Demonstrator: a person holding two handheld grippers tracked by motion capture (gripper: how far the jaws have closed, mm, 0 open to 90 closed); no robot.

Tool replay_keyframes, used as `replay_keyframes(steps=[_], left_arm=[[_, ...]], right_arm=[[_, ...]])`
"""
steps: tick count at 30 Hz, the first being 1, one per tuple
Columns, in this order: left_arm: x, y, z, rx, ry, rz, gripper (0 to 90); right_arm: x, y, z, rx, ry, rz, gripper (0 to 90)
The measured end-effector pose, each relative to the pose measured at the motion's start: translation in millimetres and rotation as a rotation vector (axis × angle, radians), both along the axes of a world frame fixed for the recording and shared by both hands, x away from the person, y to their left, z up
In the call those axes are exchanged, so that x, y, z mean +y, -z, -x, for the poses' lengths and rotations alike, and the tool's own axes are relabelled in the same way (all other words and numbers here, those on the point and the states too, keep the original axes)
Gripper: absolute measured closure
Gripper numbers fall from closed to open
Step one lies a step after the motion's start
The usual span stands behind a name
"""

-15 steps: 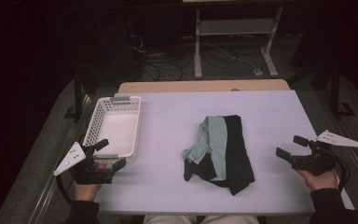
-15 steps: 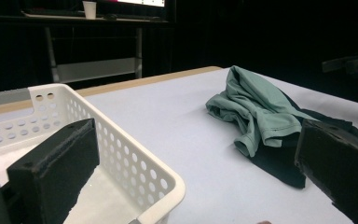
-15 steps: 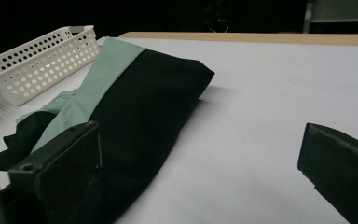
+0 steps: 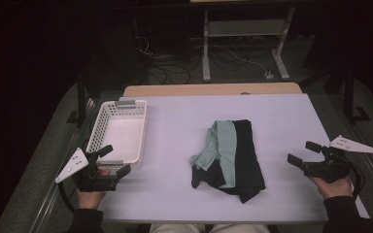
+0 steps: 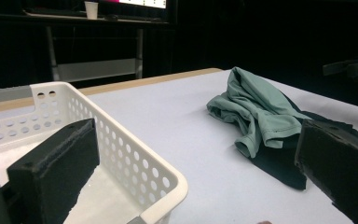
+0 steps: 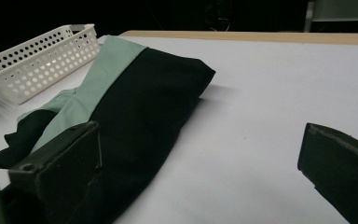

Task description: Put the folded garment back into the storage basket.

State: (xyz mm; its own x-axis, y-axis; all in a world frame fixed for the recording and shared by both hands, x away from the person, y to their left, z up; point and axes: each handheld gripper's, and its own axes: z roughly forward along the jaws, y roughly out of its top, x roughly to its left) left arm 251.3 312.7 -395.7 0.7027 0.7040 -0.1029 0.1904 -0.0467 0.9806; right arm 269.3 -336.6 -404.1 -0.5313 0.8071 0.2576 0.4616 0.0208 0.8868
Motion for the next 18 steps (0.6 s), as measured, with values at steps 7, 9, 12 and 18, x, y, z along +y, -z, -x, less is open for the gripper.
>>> replay_keyframes(steps=[7,9,12,18], left_arm=[[-0.5,0.4,-0.3,0.000,0.006,0.001,0.0],[-1.0,0.5,0.1,-0.001,0.005,0.001,0.0],[-1.9,0.7,0.3,-0.001,0.008,0.001,0.0],[-1.1,1.5,0.8,-0.003,0.001,0.001,0.0]], right_arm=[[2.4,-3.2,1.1,-0.008,-0.006,0.010,0.0],[3.3,-4.1,1.4,-0.009,-0.010,0.013,0.0],[4.5,-6.0,1.7,-0.012,-0.013,0.019,0.0],[7.3,-10.3,0.1,-0.013,-0.023,0.033,0.0]])
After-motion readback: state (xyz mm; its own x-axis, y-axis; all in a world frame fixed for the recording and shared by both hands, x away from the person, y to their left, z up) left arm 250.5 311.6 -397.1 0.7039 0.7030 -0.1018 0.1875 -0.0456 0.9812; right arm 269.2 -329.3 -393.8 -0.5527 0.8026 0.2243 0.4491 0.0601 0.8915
